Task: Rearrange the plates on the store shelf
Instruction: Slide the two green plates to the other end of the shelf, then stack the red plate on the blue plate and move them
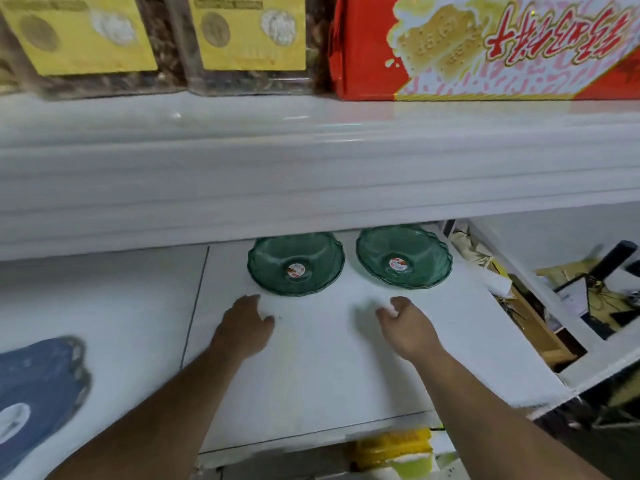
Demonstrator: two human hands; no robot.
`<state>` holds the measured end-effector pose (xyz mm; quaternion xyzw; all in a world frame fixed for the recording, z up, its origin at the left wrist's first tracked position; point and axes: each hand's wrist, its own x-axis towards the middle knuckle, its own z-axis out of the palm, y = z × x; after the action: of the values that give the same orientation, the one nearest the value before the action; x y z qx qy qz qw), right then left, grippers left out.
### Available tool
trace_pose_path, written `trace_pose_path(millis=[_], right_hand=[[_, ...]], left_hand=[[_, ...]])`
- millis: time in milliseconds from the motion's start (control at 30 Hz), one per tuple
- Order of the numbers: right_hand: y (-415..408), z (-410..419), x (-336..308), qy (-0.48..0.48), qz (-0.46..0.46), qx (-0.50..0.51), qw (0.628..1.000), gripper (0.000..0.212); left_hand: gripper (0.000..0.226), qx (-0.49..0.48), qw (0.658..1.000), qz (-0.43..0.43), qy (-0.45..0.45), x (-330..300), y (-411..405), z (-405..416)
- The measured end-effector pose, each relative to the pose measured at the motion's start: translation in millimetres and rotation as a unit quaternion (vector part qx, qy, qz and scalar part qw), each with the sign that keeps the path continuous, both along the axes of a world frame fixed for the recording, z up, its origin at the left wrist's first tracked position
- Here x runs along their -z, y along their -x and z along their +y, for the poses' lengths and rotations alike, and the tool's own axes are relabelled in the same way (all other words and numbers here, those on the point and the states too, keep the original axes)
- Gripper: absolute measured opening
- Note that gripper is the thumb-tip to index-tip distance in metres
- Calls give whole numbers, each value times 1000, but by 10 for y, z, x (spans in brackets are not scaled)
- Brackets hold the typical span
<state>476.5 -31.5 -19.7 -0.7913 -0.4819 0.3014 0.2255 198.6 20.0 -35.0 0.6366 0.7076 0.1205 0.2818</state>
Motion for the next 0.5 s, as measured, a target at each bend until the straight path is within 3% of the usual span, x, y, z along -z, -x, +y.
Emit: trace_pose_path(millis=[167,333,500], right_hand=[[517,-109,-114,15,-213,-234,948,68],[830,-161,-209,2,-268,-373,888,75],[1083,-385,-279,-15,-253,-475,843,78]], left_hand=[[69,80,982,168,-15,-185,214,-323],[70,18,981,192,-7,-254,362,-807],[70,-80,984,158,34,-314,456,-1488]])
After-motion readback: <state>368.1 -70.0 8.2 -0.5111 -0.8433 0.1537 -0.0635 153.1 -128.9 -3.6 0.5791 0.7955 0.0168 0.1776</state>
